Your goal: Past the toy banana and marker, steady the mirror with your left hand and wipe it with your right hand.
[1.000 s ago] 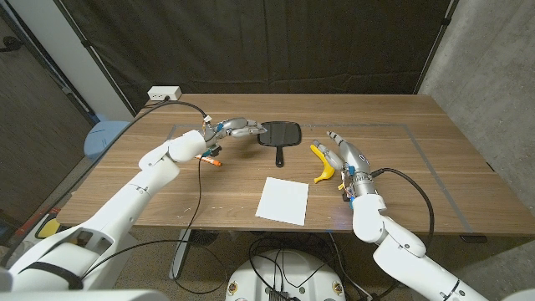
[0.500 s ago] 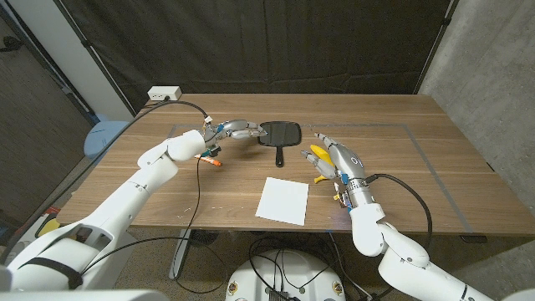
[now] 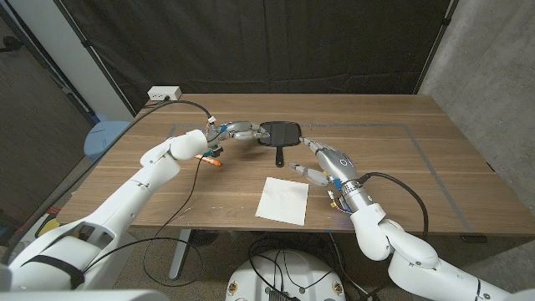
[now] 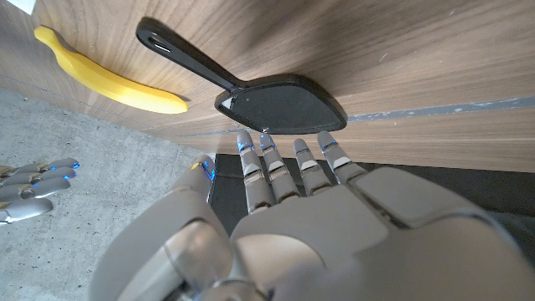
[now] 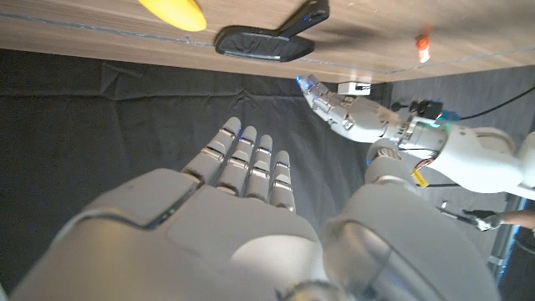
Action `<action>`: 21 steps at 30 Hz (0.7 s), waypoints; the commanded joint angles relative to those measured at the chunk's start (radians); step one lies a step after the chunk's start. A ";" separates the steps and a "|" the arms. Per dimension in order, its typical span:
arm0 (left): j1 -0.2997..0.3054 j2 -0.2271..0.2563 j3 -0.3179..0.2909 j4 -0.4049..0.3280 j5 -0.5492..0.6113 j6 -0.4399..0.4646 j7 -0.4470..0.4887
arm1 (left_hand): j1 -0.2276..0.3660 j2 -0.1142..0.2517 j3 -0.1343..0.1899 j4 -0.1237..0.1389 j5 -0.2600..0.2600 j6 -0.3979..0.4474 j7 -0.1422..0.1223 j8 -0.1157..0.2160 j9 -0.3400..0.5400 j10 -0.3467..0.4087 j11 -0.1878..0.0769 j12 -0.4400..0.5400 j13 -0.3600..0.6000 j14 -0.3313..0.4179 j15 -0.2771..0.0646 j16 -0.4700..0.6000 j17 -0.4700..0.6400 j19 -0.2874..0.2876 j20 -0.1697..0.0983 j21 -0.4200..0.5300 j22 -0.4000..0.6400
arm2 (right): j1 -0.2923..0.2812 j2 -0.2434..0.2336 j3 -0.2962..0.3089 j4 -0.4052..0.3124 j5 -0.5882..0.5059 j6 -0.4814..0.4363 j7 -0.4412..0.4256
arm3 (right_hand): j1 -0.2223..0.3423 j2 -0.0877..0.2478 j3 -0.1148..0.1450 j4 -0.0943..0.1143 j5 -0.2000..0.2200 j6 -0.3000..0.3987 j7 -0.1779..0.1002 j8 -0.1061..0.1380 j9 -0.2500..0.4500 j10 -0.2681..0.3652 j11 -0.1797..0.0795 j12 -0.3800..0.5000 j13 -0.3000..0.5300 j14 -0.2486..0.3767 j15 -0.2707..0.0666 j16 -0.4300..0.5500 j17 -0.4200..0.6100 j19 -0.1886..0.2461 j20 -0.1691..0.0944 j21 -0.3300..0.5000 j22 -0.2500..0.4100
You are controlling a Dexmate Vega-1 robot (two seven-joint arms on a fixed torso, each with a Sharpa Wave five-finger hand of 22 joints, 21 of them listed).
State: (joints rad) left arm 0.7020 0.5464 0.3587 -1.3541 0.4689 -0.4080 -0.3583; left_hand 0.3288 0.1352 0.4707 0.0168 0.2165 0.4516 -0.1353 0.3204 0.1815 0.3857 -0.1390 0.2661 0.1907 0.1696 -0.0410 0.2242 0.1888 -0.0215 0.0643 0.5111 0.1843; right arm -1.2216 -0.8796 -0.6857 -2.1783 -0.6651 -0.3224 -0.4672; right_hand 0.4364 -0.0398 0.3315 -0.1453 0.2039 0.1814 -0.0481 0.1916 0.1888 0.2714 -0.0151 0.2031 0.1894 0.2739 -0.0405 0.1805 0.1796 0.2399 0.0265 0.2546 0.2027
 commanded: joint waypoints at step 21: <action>0.008 -0.002 0.007 -0.023 0.007 0.026 -0.020 | -0.013 -0.006 0.001 0.016 -0.002 -0.003 0.002 -0.016 0.001 0.000 -0.003 -0.010 0.000 0.004 -0.051 -0.007 0.002 0.001 0.003 -0.003 0.004 | 0.229 -0.076 -0.261 -0.011 -0.187 0.032 0.368 | -0.005 0.008 -0.014 0.014 0.016 -0.022 -0.019 0.006 0.005 -0.051 -0.005 -0.008 0.002 -0.082 0.008 -0.007 0.002 -0.043 0.020 -0.021 0.005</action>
State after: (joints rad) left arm 0.7072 0.5435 0.3628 -1.3728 0.4740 -0.3869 -0.3723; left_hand 0.3231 0.1295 0.4720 0.0265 0.2165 0.4517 -0.1353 0.3068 0.1816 0.3857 -0.1391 0.2585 0.1908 0.1695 -0.0409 0.2181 0.1887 -0.0216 0.0643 0.5100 0.1842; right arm -1.0479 -0.9481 -0.8727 -2.1731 -0.7545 -0.2497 -0.2101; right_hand 0.4254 -0.0403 0.3144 -0.1281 0.2118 0.1530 -0.0571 0.1917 0.1886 0.2241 -0.0199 0.1956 0.1893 0.1982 -0.0314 0.1735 0.1795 0.1990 0.0501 0.2352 0.2025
